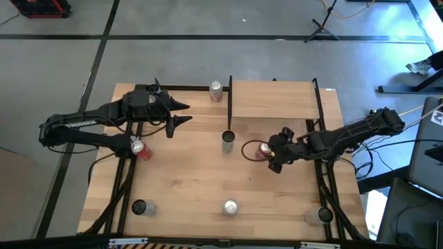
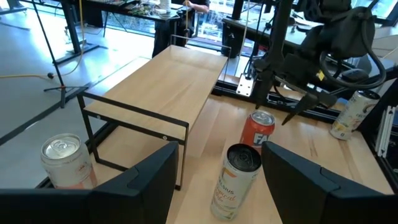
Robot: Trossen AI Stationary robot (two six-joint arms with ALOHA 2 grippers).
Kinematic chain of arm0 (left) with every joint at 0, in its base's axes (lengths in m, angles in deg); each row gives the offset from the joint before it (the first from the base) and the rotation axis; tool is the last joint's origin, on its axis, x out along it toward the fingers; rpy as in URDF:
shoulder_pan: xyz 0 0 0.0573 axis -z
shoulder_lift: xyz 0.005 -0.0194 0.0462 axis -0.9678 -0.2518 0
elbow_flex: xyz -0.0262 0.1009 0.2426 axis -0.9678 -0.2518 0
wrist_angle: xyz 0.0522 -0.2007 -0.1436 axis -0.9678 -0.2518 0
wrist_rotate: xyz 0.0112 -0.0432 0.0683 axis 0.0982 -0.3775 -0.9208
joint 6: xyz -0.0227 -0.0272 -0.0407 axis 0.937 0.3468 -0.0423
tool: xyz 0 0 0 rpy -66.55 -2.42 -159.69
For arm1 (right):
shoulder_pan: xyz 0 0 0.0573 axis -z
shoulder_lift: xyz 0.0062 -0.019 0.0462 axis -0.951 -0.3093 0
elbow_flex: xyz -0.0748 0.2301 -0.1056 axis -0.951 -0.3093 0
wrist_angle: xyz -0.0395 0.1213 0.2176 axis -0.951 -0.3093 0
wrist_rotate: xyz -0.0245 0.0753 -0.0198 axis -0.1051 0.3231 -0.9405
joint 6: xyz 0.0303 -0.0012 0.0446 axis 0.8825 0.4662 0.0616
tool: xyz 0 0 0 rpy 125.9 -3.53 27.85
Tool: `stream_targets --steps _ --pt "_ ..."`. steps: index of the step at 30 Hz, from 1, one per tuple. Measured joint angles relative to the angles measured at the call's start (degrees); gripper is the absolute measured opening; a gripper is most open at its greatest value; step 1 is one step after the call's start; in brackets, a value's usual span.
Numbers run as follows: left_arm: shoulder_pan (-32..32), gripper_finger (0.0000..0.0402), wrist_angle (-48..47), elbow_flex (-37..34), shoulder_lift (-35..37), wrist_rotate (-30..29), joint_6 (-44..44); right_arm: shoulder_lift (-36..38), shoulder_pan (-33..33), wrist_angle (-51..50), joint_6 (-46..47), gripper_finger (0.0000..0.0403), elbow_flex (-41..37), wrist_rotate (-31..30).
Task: Place canned beverage on shelf
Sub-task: Put the left red soda can on the shelf
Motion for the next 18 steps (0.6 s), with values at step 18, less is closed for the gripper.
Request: stream_targets --steps 18 --pt "0.0 0.0225 0.0 0.0 0.0 0.0 0.0 -4.5 0.0 0.7 2.9 0.0301 -0.5 -2.5"
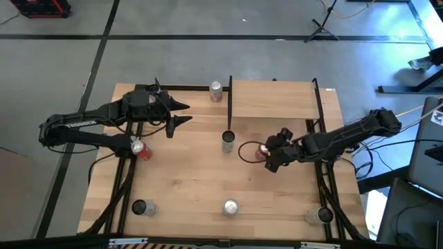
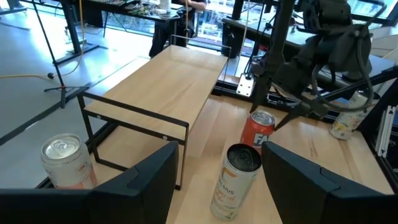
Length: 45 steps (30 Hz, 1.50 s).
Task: Place canned beverage on shelf
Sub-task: Put the left red soda can on the shelf
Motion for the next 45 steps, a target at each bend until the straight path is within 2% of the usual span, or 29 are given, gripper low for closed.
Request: stream_targets --steps 13,21,37,45 --pt "0.0 0.0225 0.0 0.0 0.0 0.0 0.3 -2.8 0.0 2.1 1.3 0.0300 0.2 -1.0" --pt "0.0 0.0225 0.0 0.0 0.0 0.0 0.3 -3.4 0.0 2.0 3.6 0.0279 0.2 0.6" --pt "0.0 0.0225 0.0 0.0 0.0 0.0 0.4 -3.3 0.0 2.6 5.9 0.0325 -0.1 0.2" --pt "0.0 0.0225 0.0 0.0 0.0 0.0 0.4 -3.8 0.0 3.6 6.2 0.0331 -0.2 -0.3"
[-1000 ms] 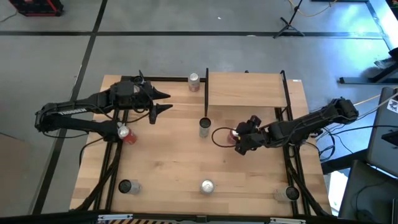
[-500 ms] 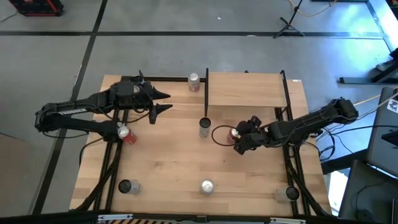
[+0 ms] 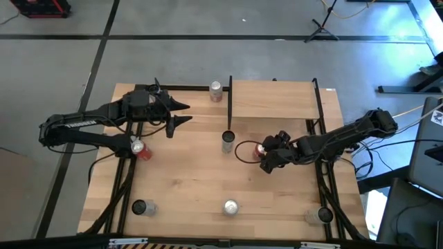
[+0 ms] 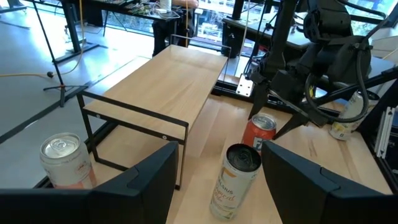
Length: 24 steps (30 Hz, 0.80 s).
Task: Place canned beverage on shelf
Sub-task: Put the left red soda can on the shelf
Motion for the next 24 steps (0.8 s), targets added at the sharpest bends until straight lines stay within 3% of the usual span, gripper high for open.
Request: stream_targets --steps 13,19,24 --pt "0.0 0.0225 0.0 0.0 0.0 0.0 0.0 -7.0 0.0 1.8 -2.0 0.0346 0.1 0.2" --pt "0.0 0.0225 0.1 0.0 0.0 0.0 0.0 -7.2 0.0 4.5 -2.1 0.0328 0.1 0.9" --pt "0.0 0.0225 0.2 0.0 0.0 0.0 -0.4 -7.2 0.0 4.9 -1.5 0.0289 0.2 1.0"
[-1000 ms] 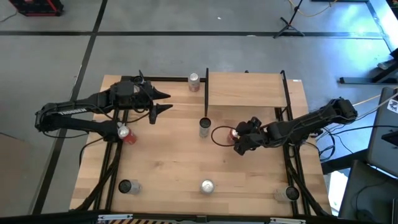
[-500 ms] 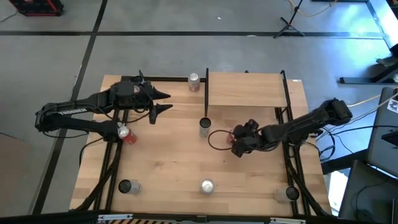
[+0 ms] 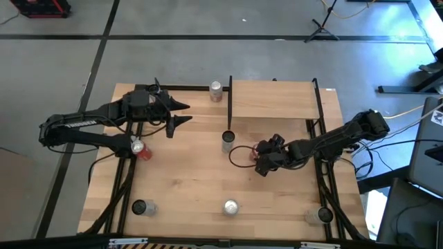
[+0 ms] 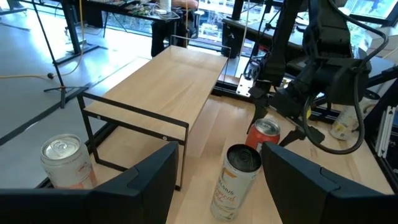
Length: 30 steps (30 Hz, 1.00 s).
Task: Place canned beverage on shelf
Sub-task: Put the left red soda can on the shelf
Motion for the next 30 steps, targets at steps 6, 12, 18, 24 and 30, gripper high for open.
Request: stream_targets --steps 6,12,18,24,30 --pt "0.0 0.0225 1.2 0.0 0.0 0.0 0.0 2.3 0.0 -2.5 -0.6 0.0273 2.6 -0.8" --pt "0.0 0.0225 1.2 0.0 0.0 0.0 -0.2 7.5 0.1 -10.6 -0.5 0.0280 5.4 -3.9" --pt "0.0 0.0225 2.2 0.0 0.0 0.0 -0.2 15.5 3.3 -17.6 -0.4 0.0274 7.3 -4.2" --pt "0.0 0.0225 2.3 0.0 0.0 0.0 -0.2 24.8 7.8 -23.9 -0.6 0.0276 7.8 -4.7" --pt "0.0 0.0225 2.5 0.0 0.0 0.0 -0.1 32.8 11.5 -28.3 -1.6 0.0275 7.8 -4.4"
